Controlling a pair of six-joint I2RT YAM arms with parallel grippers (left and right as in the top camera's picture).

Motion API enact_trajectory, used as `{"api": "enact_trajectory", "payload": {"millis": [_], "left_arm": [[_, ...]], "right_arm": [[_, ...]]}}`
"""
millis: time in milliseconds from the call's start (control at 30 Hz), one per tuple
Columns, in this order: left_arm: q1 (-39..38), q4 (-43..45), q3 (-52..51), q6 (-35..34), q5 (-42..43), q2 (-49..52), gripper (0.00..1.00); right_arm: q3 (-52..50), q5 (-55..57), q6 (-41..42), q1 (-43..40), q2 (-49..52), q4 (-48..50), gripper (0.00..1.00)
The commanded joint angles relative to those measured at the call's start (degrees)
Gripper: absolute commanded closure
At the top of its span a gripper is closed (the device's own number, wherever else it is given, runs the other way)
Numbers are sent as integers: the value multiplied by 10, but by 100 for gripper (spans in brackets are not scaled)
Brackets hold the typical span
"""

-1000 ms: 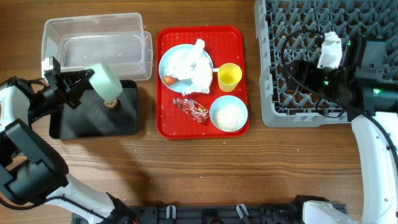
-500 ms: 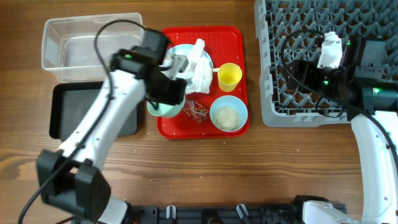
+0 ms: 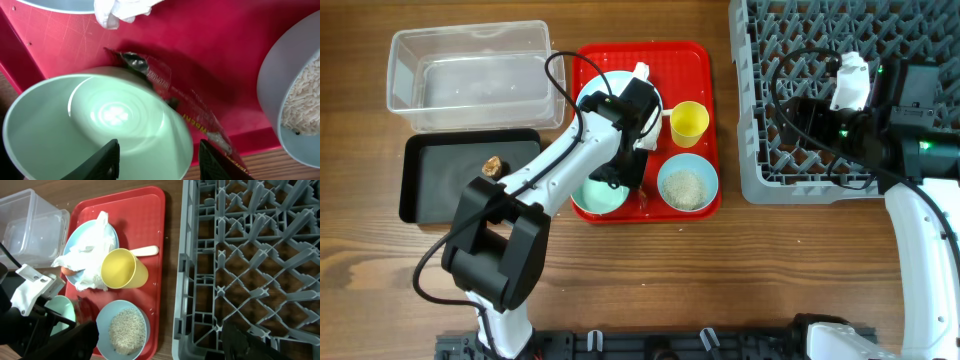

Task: Sort waste into correct bins and load items into the dishwasher rack
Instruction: 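Return the green bowl to the red tray and grasp the blue rice bowl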

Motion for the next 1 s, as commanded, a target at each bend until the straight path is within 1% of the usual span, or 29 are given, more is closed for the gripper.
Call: {"api": "enact_trajectory", "payload": {"millis": [0, 67, 100, 200, 300, 467, 533, 633, 833, 867, 933, 967], "left_arm": [[0, -11, 35, -5, -9, -1, 50], [0, -23, 65, -5, -7, -12, 49], [0, -21, 73, -4, 2, -19, 45], [-7, -11, 75, -2, 26, -22, 42], [-42, 21, 75, 42, 61, -22, 42], [-145, 65, 75, 134, 62, -22, 36], [-173, 76, 75, 148, 57, -21, 36], [-201, 112, 75, 148, 42, -6, 38], [-207, 152, 75, 148, 42, 55, 41], [-207, 150, 75, 148, 42, 62, 43], [-207, 151, 75, 148, 42, 72, 51], [-207, 153, 75, 148, 42, 77, 59]], "right_arm": [[10, 6, -2, 1, 7, 0, 18], [10, 6, -2, 1, 7, 0, 18], [10, 6, -1, 1, 7, 0, 18], [10, 6, 2, 1, 7, 0, 18], [10, 6, 3, 1, 7, 0, 18], [10, 6, 2, 1, 7, 0, 18], [10, 6, 2, 1, 7, 0, 18], [10, 6, 0, 1, 7, 0, 18], [10, 12, -3, 1, 7, -3, 17], [10, 12, -3, 1, 7, -4, 17], [10, 12, -3, 1, 7, -4, 17], [10, 12, -3, 1, 7, -4, 17]]}}
